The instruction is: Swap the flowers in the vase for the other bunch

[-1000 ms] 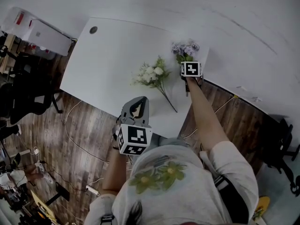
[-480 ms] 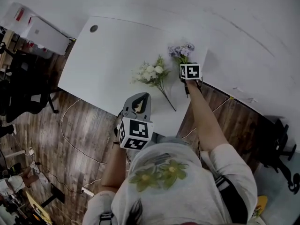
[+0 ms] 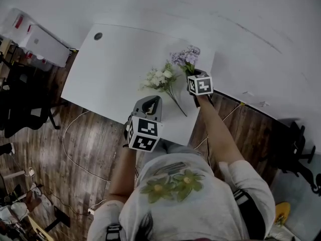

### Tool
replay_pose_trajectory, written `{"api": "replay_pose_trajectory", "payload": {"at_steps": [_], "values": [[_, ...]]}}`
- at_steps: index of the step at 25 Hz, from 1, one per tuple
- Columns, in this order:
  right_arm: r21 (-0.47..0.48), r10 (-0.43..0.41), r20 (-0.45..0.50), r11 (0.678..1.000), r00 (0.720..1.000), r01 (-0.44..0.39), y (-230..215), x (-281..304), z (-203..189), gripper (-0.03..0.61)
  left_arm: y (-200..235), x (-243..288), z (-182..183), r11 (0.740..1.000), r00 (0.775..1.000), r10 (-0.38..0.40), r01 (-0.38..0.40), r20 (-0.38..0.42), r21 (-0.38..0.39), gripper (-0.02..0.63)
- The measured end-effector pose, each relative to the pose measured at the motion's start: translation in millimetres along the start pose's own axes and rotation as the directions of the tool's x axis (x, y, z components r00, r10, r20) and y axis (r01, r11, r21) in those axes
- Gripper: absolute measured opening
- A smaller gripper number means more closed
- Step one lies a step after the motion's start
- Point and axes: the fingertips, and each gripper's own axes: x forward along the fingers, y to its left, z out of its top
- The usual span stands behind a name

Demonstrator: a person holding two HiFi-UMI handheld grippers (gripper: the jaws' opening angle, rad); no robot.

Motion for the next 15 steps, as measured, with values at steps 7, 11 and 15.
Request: {"api": "replay_pose_trajectory", "payload": {"at_steps": [7,11,15], "values": [[-0.086,0.098,0.084,0.992,0.992,-0.091,67,-50,8,0.075,1,-7,0,0.999,0.999,-0.034,0.035,0.033,-0.035,0.018],[-0.117,0.149,0.130,0.984,0.980,-0.134,107,-80,11,0.075,1,-14,-1,0.999,0.998,-0.045,0.046,0.039,-0.024,0.018],[-0.122,0.174,0.183,0.981,0.968,-0.153,134,-110,14,0.075,0,-17,-2,0.998,0.997,-0.060,0.061,0.049,-0.024,0.018]]}}
